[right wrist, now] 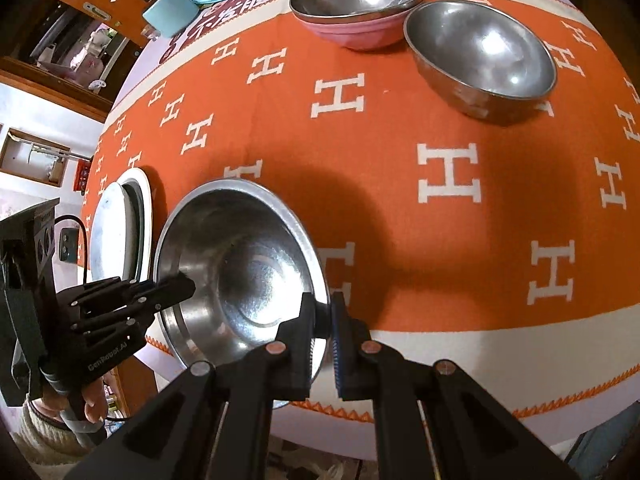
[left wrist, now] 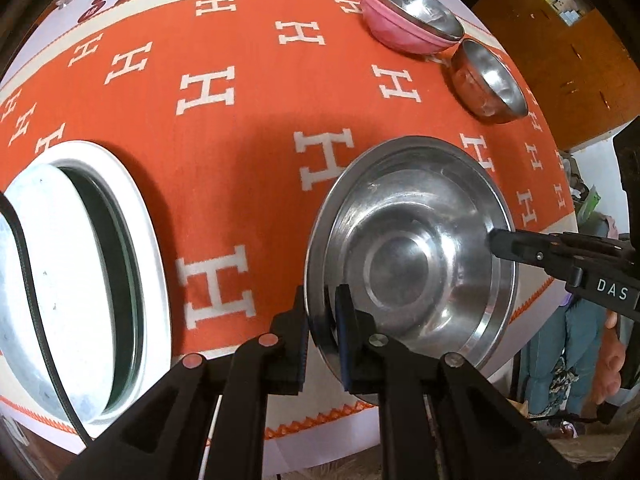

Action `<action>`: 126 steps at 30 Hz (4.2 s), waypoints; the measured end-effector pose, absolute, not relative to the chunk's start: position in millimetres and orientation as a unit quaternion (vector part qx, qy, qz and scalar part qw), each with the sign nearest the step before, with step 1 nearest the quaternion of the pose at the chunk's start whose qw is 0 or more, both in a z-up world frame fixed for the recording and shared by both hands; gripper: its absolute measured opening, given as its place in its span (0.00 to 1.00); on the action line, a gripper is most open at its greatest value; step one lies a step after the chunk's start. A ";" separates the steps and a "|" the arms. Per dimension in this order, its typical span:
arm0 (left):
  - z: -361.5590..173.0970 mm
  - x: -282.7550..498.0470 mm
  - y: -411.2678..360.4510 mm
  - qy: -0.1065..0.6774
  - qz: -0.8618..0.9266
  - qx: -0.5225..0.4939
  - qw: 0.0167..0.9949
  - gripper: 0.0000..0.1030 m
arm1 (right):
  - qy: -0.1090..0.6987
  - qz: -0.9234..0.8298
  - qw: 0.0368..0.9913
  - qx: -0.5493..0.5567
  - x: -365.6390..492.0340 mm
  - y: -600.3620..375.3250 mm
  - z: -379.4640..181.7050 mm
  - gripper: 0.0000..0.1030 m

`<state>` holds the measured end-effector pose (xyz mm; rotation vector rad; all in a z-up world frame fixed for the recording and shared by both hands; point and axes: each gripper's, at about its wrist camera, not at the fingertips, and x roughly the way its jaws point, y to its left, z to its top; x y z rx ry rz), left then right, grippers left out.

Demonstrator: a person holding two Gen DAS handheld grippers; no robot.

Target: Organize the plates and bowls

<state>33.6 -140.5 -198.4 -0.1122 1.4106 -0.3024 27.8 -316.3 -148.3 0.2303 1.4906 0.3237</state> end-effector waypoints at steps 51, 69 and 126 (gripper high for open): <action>-156.1 43.8 -122.3 0.579 -0.092 -0.038 0.809 0.46 | 0.637 0.120 0.756 0.097 20.3 -314.8 -132.0 0.12; -86.0 62.3 -140.0 0.518 -0.125 -0.011 0.846 0.60 | 0.582 0.139 0.795 0.094 37.5 -321.7 -80.2 0.12; -177.2 288.2 -218.3 0.624 -0.161 -0.095 0.759 0.21 | 0.629 0.065 0.763 0.131 248.6 -390.8 -138.0 0.08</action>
